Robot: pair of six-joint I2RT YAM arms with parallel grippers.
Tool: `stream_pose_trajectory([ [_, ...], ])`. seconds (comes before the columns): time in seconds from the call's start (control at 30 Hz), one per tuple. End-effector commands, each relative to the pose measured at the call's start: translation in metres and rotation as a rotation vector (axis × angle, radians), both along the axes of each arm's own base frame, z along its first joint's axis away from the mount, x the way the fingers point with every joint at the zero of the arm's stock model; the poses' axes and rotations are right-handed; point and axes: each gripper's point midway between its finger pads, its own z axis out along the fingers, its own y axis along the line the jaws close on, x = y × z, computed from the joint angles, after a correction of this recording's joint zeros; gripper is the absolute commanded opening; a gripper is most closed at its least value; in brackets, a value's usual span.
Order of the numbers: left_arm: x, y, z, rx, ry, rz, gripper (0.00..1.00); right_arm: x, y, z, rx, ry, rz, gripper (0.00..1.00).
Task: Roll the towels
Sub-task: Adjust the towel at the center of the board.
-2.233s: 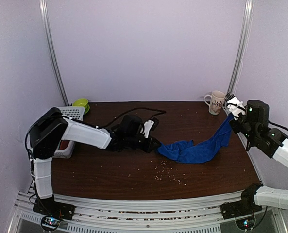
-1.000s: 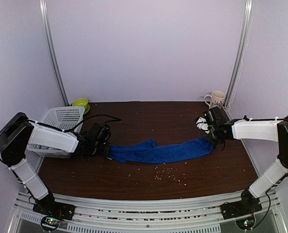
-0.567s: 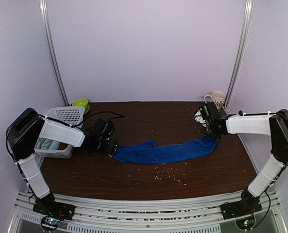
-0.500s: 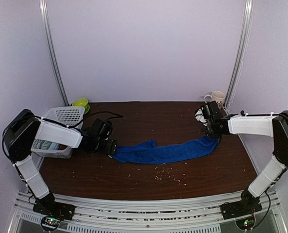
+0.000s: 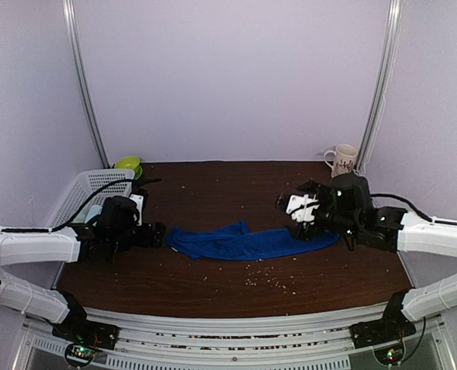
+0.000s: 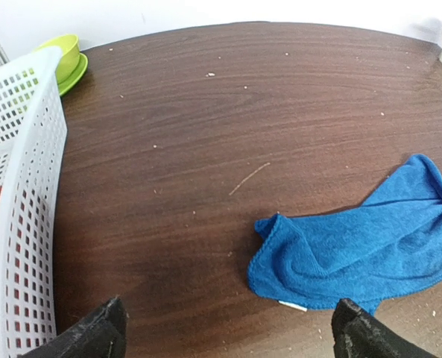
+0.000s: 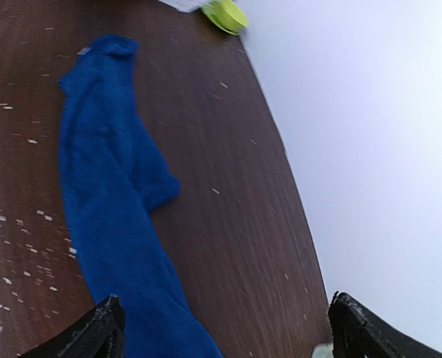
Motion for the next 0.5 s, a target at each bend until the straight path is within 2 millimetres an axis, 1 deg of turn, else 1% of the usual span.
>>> stream_pose_trajectory([
  [0.0, -0.006, -0.002, 0.010, -0.108, -0.048, -0.008, 0.98, -0.042, 0.068, -0.026, -0.095, -0.077, 0.218, 0.93],
  [0.03, -0.008, -0.002, 0.009, -0.123, -0.050, -0.009, 0.98, -0.046, 0.082, -0.036, -0.121, -0.075, 0.227, 0.91],
  [0.07, -0.011, -0.001, 0.008, -0.138, -0.053, -0.009, 0.98, -0.048, 0.094, -0.041, -0.136, -0.077, 0.219, 0.90],
  [0.1, -0.013, 0.000, 0.007, -0.155, -0.056, -0.009, 0.98, -0.049, 0.107, -0.052, -0.160, -0.074, 0.212, 0.88],
  [0.13, -0.015, -0.001, 0.008, -0.173, -0.060, -0.011, 0.98, -0.050, 0.121, -0.069, -0.196, -0.071, 0.190, 0.86],
  [0.2, -0.018, 0.000, 0.009, -0.192, -0.065, -0.011, 0.98, -0.043, 0.143, -0.082, -0.223, -0.092, 0.138, 0.82],
  [0.23, -0.019, 0.000, 0.009, -0.198, -0.067, -0.014, 0.98, -0.041, 0.152, -0.092, -0.243, -0.094, 0.119, 0.79],
  [0.3, -0.020, 0.000, 0.012, -0.204, -0.075, -0.013, 0.98, -0.036, 0.166, -0.105, -0.262, -0.102, 0.087, 0.74],
  [0.33, -0.020, 0.001, 0.013, -0.204, -0.079, -0.011, 0.98, -0.034, 0.173, -0.109, -0.258, -0.107, 0.077, 0.73],
  [0.47, -0.023, 0.002, 0.018, -0.211, -0.093, -0.013, 0.98, -0.028, 0.192, -0.124, -0.273, -0.117, 0.051, 0.71],
])
